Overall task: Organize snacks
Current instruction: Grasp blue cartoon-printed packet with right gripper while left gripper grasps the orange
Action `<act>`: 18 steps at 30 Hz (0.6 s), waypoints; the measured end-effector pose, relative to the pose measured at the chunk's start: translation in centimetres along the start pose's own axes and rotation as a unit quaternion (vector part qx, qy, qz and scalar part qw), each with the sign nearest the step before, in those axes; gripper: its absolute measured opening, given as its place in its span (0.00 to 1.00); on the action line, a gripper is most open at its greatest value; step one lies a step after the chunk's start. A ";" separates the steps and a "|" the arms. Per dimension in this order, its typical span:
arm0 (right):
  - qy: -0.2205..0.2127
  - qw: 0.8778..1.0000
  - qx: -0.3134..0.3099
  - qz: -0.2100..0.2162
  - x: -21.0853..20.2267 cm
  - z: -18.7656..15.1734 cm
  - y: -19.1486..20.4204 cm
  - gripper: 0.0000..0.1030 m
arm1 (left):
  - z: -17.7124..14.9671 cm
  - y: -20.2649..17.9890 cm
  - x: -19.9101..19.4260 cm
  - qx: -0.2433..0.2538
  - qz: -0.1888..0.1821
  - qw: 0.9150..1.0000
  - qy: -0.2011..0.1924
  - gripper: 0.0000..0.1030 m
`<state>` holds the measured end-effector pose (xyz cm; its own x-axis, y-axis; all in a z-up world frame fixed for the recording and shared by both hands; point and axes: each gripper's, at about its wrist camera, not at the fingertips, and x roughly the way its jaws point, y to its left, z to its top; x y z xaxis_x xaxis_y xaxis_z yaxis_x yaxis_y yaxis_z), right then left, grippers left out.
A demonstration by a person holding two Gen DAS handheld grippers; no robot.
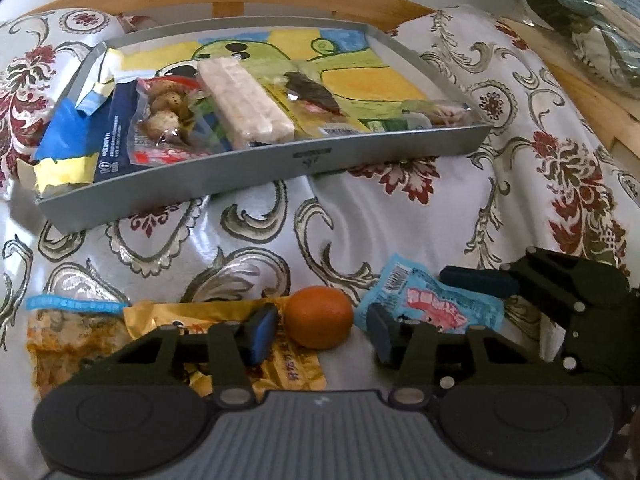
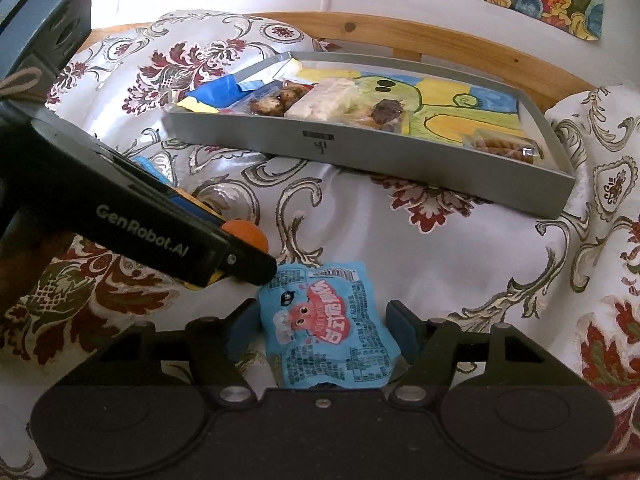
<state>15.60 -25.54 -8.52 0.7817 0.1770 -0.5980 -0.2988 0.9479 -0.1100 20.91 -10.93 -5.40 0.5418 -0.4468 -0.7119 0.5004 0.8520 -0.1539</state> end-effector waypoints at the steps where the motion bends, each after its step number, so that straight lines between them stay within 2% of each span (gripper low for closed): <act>1: 0.000 1.000 0.000 0.000 0.0 0.0 0.0 0.68 | 0.0 0.0 0.0 0.000 0.003 1.000 0.000 0.47; 4: 0.004 1.000 -0.002 -0.001 0.1 0.0 0.0 0.67 | 0.0 -0.1 0.1 0.002 0.009 1.000 0.003 0.41; 11: 0.010 1.000 -0.006 -0.002 0.1 0.2 0.4 0.60 | -0.2 -0.1 -0.2 -0.003 0.011 1.000 0.004 0.40; 18: 0.009 1.000 -0.008 -0.006 0.0 0.1 0.6 0.58 | -0.3 -0.2 -0.4 -0.004 0.017 1.000 0.006 0.39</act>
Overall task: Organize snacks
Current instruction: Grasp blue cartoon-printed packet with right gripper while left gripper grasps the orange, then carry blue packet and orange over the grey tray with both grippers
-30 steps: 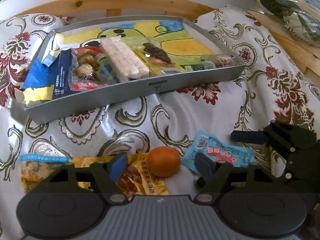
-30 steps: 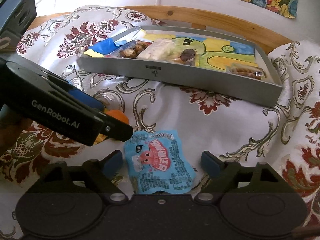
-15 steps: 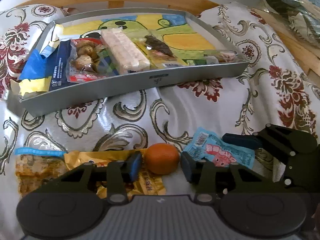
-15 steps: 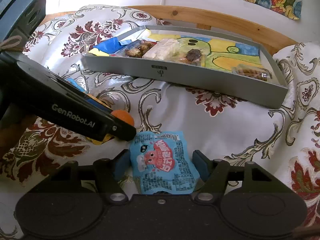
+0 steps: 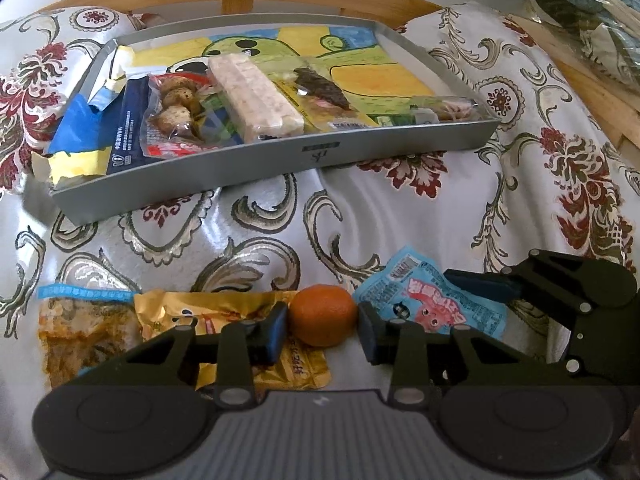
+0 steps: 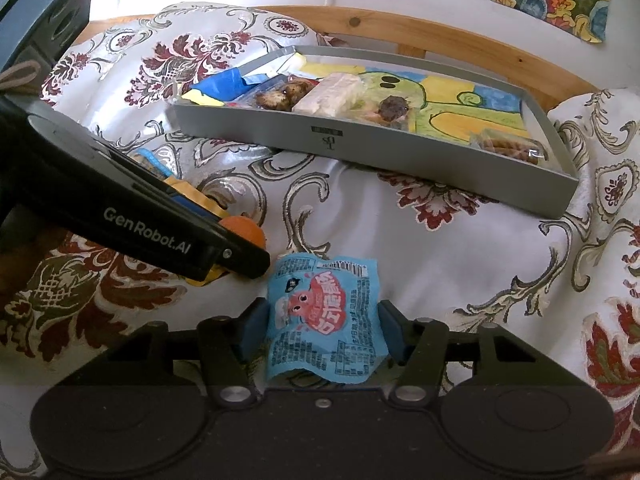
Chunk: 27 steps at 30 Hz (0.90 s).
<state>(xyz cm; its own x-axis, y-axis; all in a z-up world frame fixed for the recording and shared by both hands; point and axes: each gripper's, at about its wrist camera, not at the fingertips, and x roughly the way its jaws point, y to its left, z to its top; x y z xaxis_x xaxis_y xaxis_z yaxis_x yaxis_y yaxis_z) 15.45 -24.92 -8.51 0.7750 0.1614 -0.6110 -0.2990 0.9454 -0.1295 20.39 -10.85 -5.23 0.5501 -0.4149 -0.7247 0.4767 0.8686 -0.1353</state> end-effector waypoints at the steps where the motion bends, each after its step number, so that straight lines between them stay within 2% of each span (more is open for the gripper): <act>1: 0.000 1.000 0.000 0.000 0.0 0.0 0.0 0.58 | 0.0 0.0 0.0 -0.001 0.001 1.000 0.000 0.39; 15: -0.009 1.000 0.003 -0.002 -0.4 -0.1 0.2 0.55 | 0.0 -0.1 -0.8 -0.006 0.012 1.000 -0.001 0.39; 27: -0.077 0.996 0.001 -0.038 -2.0 0.2 0.2 0.55 | 1.0 0.3 -2.4 -0.020 0.004 0.999 -0.028 0.39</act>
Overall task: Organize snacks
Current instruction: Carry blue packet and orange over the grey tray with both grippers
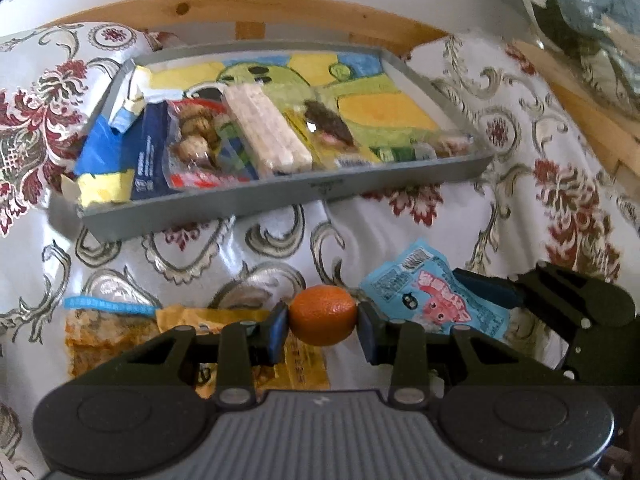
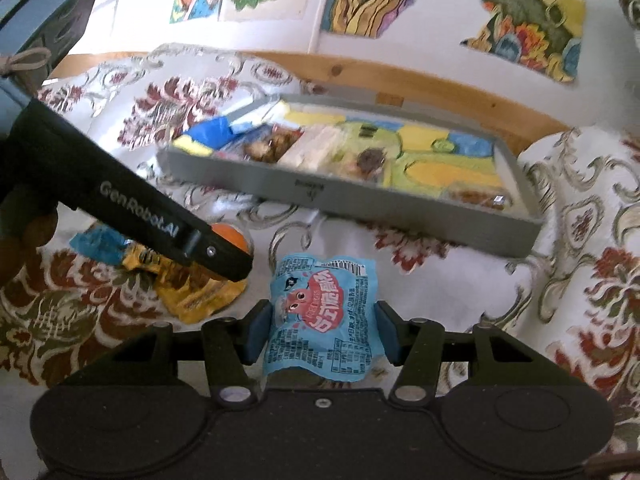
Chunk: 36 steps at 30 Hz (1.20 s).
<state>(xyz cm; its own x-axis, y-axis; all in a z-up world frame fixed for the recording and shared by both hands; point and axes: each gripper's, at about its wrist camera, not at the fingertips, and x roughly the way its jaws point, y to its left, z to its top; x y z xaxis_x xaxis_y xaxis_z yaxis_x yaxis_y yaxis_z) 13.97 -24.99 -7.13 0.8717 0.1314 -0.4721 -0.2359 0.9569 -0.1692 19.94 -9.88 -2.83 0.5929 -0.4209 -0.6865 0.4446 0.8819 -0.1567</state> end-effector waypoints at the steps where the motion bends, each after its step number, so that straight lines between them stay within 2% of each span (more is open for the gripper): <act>1: -0.007 1.000 0.001 -0.004 -0.1 0.1 -0.1 0.55 | 0.2 0.1 -0.2 -0.003 0.000 1.000 -0.006 0.39; 10: -0.061 0.997 0.018 -0.033 -0.9 1.3 -1.1 0.55 | 3.2 2.4 -1.8 -0.028 0.014 0.997 -0.071 0.39; 19: -0.109 0.992 0.041 -0.042 -0.3 5.1 -1.9 0.56 | 5.7 3.9 -1.2 -0.030 0.027 0.993 -0.115 0.39; 25: -0.110 0.991 0.071 -0.034 2.2 7.5 -2.7 0.56 | 6.7 4.9 0.0 -0.040 0.025 0.992 -0.117 0.39; 30: -0.095 0.990 0.104 -0.030 4.3 8.1 -3.0 0.56 | 6.7 6.3 0.7 -0.056 0.030 0.991 -0.114 0.39; 36: -0.089 0.989 0.115 -0.029 6.2 8.9 -3.4 0.57 | 7.2 6.8 1.7 -0.046 0.025 0.992 -0.112 0.39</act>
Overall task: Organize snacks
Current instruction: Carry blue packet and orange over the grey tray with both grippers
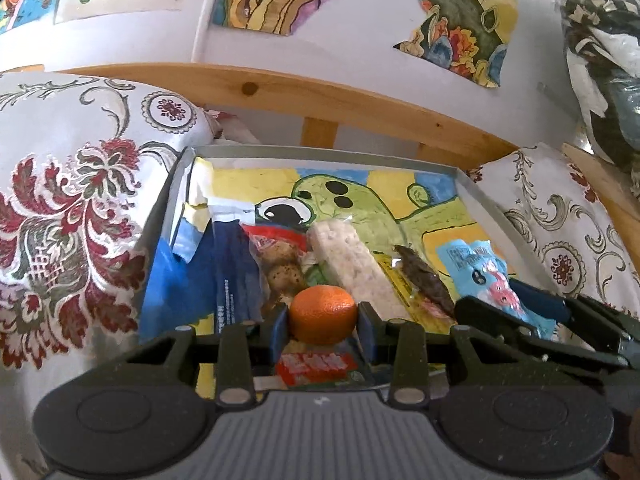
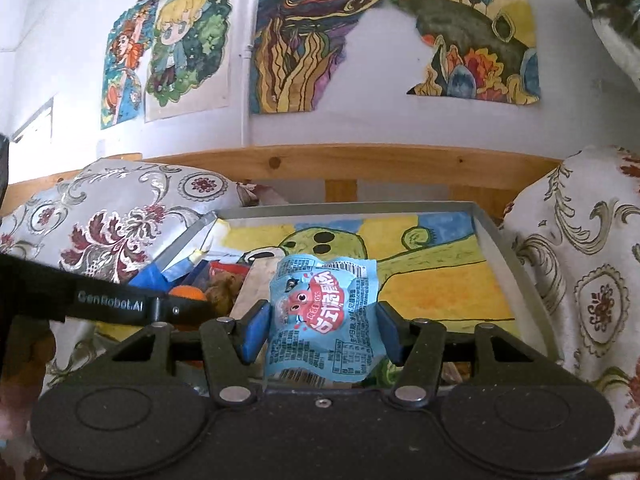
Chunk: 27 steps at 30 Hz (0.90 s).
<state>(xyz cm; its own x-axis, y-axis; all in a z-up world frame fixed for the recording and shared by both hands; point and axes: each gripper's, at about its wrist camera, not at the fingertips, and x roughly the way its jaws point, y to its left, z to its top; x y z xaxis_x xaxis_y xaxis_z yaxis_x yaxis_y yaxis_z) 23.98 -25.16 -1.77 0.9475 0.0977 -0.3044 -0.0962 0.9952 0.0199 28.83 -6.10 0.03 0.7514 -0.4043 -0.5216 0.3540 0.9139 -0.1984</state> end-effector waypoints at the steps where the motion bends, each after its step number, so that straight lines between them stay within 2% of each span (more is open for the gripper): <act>1: 0.000 1.000 0.000 -0.001 0.3 0.1 -0.1 0.57 | 0.0 0.0 0.3 -0.001 0.001 1.000 0.003 0.39; 11: 0.017 1.000 0.007 -0.008 2.1 -0.2 -0.4 0.58 | -0.2 0.3 1.0 -0.001 -0.006 1.000 -0.001 0.40; 27: 0.024 0.999 0.008 -0.022 2.1 -0.5 -0.7 0.64 | -0.2 0.3 0.9 -0.010 -0.008 1.000 -0.004 0.43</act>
<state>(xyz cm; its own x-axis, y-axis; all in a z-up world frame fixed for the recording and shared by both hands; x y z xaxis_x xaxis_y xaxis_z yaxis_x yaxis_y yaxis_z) 25.91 -25.69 -2.95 0.9353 0.0533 -0.3498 -0.0494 0.9986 0.0201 29.50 -6.12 -0.63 0.7505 -0.4186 -0.5113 0.3545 0.9081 -0.2231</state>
